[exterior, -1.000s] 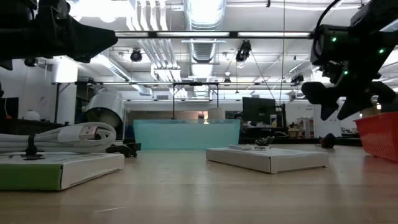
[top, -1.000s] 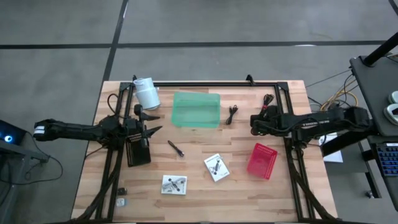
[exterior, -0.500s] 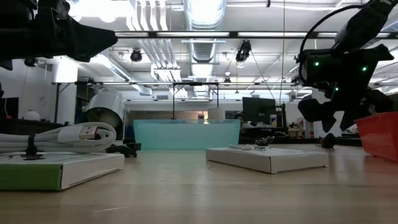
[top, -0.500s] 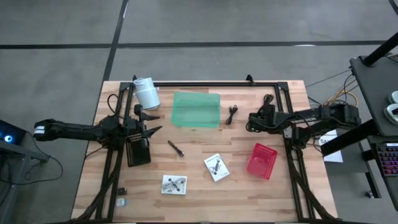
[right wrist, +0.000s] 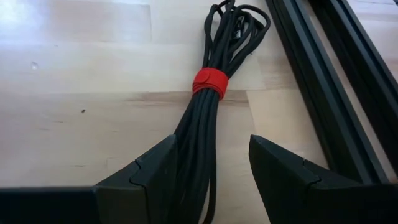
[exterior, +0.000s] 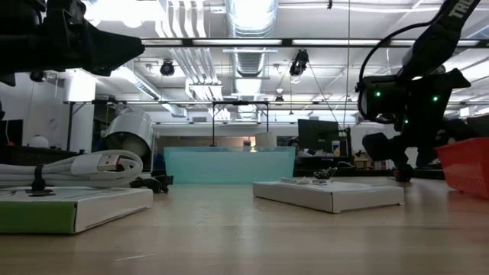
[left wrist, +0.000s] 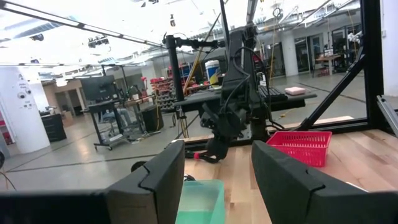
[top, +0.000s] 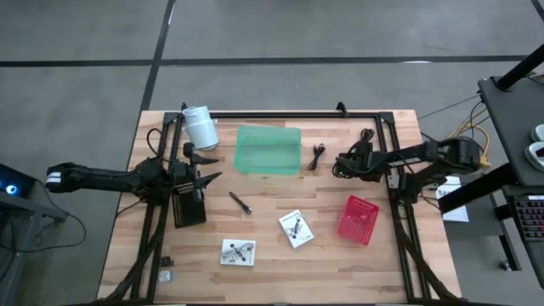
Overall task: Pick and place items into bin
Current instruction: Put the top right black charger cable into the green bin
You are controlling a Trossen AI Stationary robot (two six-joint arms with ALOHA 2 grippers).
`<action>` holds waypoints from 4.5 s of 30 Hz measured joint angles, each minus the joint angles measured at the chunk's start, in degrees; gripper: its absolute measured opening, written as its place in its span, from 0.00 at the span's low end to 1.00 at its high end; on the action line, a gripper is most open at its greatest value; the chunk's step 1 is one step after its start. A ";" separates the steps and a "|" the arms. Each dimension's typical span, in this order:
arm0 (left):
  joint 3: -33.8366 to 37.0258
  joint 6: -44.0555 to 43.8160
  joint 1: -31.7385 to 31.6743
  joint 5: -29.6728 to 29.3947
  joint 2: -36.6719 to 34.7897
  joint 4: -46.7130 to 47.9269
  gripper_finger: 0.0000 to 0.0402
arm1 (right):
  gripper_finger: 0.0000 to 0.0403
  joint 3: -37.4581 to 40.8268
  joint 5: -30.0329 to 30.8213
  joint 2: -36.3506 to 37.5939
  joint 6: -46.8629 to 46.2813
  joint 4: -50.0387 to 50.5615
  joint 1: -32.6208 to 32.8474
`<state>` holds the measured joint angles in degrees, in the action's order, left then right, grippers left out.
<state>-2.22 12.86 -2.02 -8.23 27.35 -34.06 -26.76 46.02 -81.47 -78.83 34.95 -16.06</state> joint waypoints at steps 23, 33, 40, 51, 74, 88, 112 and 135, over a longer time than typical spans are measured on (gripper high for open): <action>0.00 0.02 0.00 0.00 0.00 0.04 0.43 | 0.15 0.00 0.00 -3.13 2.99 -5.41 -0.34; 0.02 0.02 -0.02 0.00 0.00 0.04 0.43 | 0.04 -0.22 -0.88 -2.88 7.26 -5.30 -0.38; 0.09 0.02 -0.02 0.01 0.00 0.04 0.43 | 0.04 -2.81 -2.55 -0.47 14.02 -5.30 -0.32; 0.09 0.02 -0.02 0.00 0.00 0.07 0.43 | 0.03 -10.07 -7.46 5.07 31.67 -5.31 0.20; 0.09 0.00 0.00 0.01 0.00 0.06 0.43 | 0.03 -17.20 -11.00 7.58 51.97 -10.28 2.70; 0.09 0.00 0.00 0.01 0.00 0.04 0.43 | 0.03 -17.20 -13.79 7.58 70.52 -22.19 2.68; 0.09 0.02 -0.02 0.00 0.00 0.00 0.43 | 0.03 -17.45 -34.75 -0.42 104.39 -46.75 0.24; 0.09 0.04 -0.01 0.00 0.00 0.02 0.43 | 0.03 -45.87 -41.58 -25.98 114.38 -23.89 -7.07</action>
<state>-2.13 12.90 -2.04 -8.23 27.35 -34.04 -72.64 4.44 -107.45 35.55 11.06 -23.14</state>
